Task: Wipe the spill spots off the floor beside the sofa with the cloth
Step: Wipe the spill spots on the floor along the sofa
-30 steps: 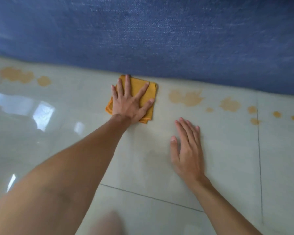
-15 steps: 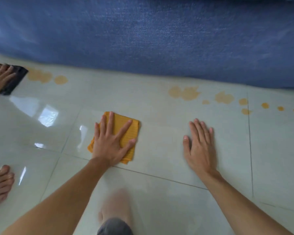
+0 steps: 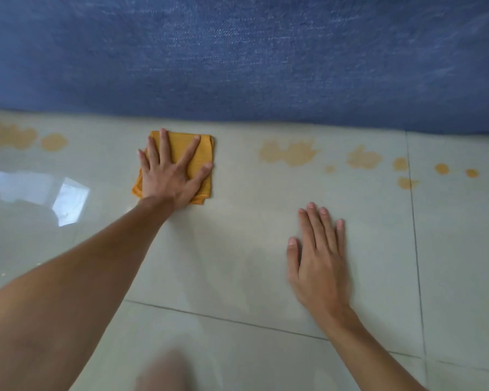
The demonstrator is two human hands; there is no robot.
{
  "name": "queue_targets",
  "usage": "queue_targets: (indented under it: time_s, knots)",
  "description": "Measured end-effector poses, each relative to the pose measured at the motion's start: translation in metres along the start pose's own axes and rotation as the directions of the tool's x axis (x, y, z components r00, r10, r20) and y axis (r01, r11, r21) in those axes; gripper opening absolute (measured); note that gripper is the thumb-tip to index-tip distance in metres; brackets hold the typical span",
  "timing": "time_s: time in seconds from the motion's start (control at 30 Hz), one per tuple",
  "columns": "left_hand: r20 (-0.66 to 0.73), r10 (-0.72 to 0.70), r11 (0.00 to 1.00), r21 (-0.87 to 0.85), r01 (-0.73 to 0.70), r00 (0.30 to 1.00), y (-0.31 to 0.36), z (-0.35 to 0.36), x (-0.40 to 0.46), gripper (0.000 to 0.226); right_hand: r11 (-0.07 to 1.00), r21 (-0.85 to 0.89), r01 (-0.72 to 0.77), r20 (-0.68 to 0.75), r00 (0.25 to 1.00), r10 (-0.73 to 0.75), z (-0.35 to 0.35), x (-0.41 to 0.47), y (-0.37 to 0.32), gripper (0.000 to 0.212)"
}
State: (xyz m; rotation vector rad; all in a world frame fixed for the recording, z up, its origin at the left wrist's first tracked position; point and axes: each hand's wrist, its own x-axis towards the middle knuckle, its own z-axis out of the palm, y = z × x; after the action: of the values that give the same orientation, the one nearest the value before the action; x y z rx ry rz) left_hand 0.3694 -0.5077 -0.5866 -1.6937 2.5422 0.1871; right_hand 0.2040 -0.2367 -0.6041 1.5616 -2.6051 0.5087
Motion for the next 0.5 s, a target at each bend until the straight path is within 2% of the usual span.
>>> queue_targets:
  time_s: [0.13,0.3,0.37,0.5]
  knots:
    - [0.004,0.089,0.996,0.005,-0.089,0.996,0.06,0.002,0.018,0.073,0.999,0.052,0.0,-0.025,1.0,0.001,-0.001,0.0,0.002,0.052]
    - [0.008,0.227,0.974,0.011,-0.227,0.974,0.119,0.006,-0.006,0.072,0.94,0.341,-0.017,-0.148,0.986,0.071,-0.012,0.0,0.008,0.043]
    - [0.011,0.287,0.958,0.014,-0.287,0.958,0.134,0.009,-0.028,0.073,0.943,0.331,-0.034,-0.172,0.98,0.096,-0.02,0.002,0.013,0.042]
    - [0.01,0.365,0.931,0.002,-0.365,0.931,0.144,0.014,-0.084,0.072,0.977,0.167,-0.134,-0.146,0.976,0.159,-0.031,0.004,0.041,0.047]
